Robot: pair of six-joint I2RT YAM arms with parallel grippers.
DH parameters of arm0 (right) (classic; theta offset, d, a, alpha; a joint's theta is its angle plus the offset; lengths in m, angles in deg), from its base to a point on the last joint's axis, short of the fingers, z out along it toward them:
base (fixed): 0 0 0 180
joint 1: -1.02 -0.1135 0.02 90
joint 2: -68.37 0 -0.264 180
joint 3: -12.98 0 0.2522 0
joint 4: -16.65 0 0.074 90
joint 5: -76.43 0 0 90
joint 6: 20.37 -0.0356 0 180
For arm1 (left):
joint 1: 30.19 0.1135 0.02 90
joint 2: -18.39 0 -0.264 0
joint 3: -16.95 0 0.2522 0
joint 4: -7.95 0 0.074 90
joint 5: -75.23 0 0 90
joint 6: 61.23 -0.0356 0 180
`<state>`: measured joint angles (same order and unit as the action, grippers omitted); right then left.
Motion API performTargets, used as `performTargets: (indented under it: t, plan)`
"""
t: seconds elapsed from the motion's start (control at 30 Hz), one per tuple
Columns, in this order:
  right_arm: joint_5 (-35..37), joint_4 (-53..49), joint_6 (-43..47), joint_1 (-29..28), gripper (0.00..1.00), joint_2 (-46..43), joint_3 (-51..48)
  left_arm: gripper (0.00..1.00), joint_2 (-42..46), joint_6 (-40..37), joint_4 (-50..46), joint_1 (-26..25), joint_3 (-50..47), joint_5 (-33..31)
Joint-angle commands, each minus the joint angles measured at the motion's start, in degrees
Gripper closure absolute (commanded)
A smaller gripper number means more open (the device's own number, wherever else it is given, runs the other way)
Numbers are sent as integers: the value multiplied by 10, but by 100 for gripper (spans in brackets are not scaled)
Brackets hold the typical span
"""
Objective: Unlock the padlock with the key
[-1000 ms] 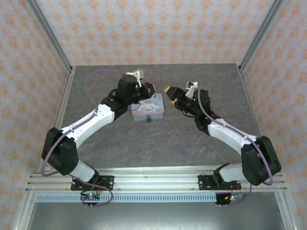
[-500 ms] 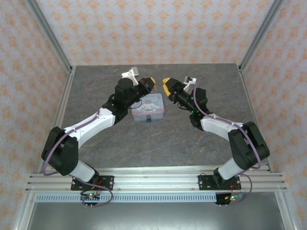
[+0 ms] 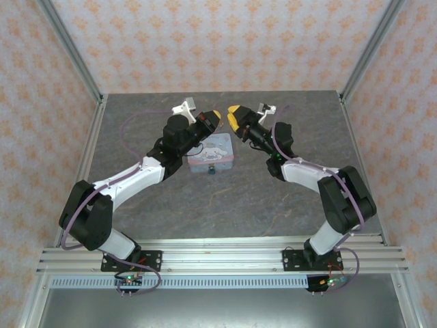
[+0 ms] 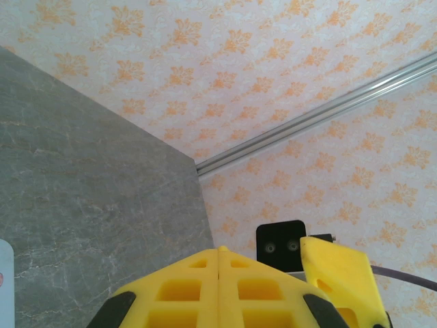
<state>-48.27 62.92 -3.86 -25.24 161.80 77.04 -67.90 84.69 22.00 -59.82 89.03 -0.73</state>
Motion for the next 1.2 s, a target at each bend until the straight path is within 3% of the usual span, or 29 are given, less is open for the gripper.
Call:
performTargets:
  t: [0.0,1.17]
  plan:
    - [-25,39,-4,-8,56,13,21,100,0,7,32,-4,-4,-16]
    - [-55,67,-13,-28,73,19,-10,100,-6,6,34,-4,1,-30]
